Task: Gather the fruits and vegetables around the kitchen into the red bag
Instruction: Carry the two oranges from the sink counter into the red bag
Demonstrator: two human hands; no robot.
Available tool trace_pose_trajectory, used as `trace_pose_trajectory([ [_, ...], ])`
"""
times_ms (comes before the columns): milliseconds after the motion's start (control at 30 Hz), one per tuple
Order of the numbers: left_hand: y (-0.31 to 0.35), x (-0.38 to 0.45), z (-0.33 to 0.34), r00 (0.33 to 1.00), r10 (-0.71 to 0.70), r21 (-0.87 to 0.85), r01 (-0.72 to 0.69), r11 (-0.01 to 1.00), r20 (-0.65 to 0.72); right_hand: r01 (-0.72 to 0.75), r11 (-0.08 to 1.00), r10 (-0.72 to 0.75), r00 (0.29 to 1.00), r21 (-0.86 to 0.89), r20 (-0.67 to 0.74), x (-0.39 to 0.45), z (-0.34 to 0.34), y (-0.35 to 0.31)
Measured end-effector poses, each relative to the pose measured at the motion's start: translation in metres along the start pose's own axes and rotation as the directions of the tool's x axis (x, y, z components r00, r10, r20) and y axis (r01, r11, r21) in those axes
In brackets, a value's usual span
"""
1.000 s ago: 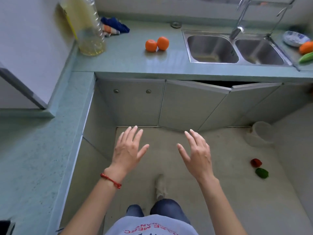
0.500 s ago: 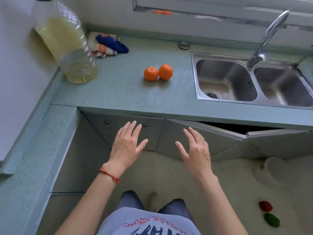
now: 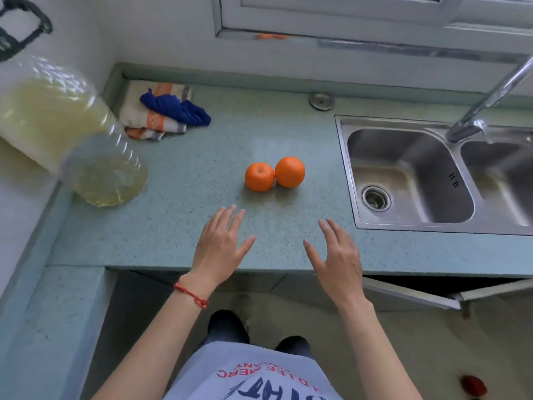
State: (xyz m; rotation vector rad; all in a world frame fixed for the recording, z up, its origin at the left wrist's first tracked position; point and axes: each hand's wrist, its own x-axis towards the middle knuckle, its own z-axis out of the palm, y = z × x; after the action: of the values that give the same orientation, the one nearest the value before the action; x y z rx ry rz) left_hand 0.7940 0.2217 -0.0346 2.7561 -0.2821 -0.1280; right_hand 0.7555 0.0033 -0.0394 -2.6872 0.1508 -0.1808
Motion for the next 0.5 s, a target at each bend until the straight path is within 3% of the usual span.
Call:
trace_pose_trajectory([
  [367,-0.023,0.093,0.003,0.998,0.017,-0.077,-0.012,0.997,0.065,-0.051,0.999,0.050,0.998,0.017,0.049,0.084,0.024,-0.007],
  [500,-0.018,0.116,0.011,0.992,-0.081,-0.267,0.104,0.958,0.095,-0.092,0.982,0.075,0.991,0.164,0.106,0.114,0.028,-0.003],
])
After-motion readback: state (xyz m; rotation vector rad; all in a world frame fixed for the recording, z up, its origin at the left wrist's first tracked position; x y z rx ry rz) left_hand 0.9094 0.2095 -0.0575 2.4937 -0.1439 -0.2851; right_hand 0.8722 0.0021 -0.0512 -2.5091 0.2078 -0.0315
